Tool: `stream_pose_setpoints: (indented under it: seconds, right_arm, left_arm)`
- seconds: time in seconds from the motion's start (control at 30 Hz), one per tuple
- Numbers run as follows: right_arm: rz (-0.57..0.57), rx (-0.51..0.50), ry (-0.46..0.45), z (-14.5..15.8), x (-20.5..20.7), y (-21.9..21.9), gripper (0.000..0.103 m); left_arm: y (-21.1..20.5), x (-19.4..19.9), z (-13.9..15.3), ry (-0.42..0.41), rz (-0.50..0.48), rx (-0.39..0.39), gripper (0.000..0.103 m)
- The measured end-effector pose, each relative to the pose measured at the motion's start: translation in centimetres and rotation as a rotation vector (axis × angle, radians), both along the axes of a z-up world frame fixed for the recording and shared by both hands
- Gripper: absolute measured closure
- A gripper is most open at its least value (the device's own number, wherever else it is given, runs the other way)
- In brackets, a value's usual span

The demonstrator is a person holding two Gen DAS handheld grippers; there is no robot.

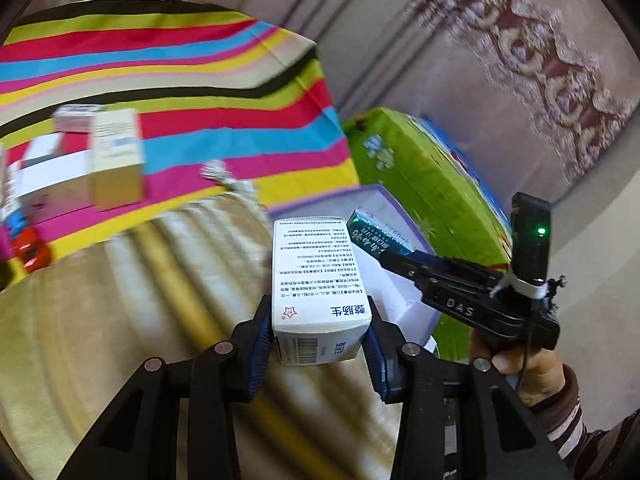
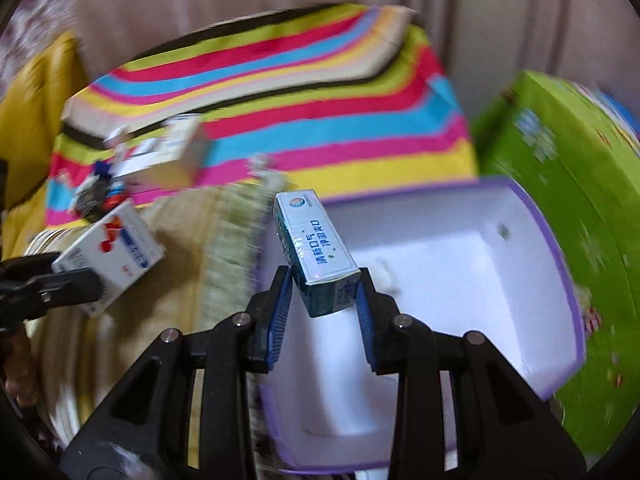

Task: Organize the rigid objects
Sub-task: 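Carry both boxes into the storage box and open both tools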

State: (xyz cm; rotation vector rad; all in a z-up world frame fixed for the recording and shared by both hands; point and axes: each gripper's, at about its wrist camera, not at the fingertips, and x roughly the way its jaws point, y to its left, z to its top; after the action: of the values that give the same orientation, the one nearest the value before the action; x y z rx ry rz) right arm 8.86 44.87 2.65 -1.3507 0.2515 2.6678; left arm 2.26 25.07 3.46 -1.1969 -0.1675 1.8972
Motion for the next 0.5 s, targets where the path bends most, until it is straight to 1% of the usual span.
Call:
stream_pose_setpoints:
  seconds: [0.13,0.2,0.23,0.3,0.37,0.4,0.43,0.5]
  right_arm:
    - [-0.083,-0.040,-0.026,-1.4,1.3,3.4,0.067]
    - [-0.111,-0.055,-0.046,-2.1,1.5,4.1,0.067]
    - [-0.129,-0.059,-0.058,-2.5,1.5,4.5,0.066]
    - [-0.161,-0.052,-0.080,-3.0,1.7,5.1,0.066]
    - [-0.177,-0.057,-0.099,-3.6,1.8,5.6,0.057]
    - [-0.185,-0.061,-0.103,-3.7,1.9,5.9,0.044]
    - [-0.194,-0.061,-0.101,-3.8,1.9,5.9,0.034]
    - [-0.190,-0.058,-0.098,-3.7,1.9,5.6,0.032]
  left_arm:
    - [3.1,0.8,-0.3,0.005,-0.050,-0.025,0.061]
    - [4.5,1.0,-0.6,0.003,-0.064,-0.043,0.059]
    - [4.9,1.0,-0.8,-0.004,-0.070,-0.054,0.053]
    - [5.3,1.1,-1.2,-0.008,-0.069,-0.075,0.046]
    - [5.1,1.2,-1.1,0.001,-0.070,-0.071,0.044]
    - [4.9,1.0,-1.1,-0.001,-0.065,-0.065,0.043]
    - [4.4,0.9,-1.1,-0.006,-0.056,-0.055,0.043]
    - [3.9,0.7,-1.0,-0.012,-0.043,-0.041,0.043]
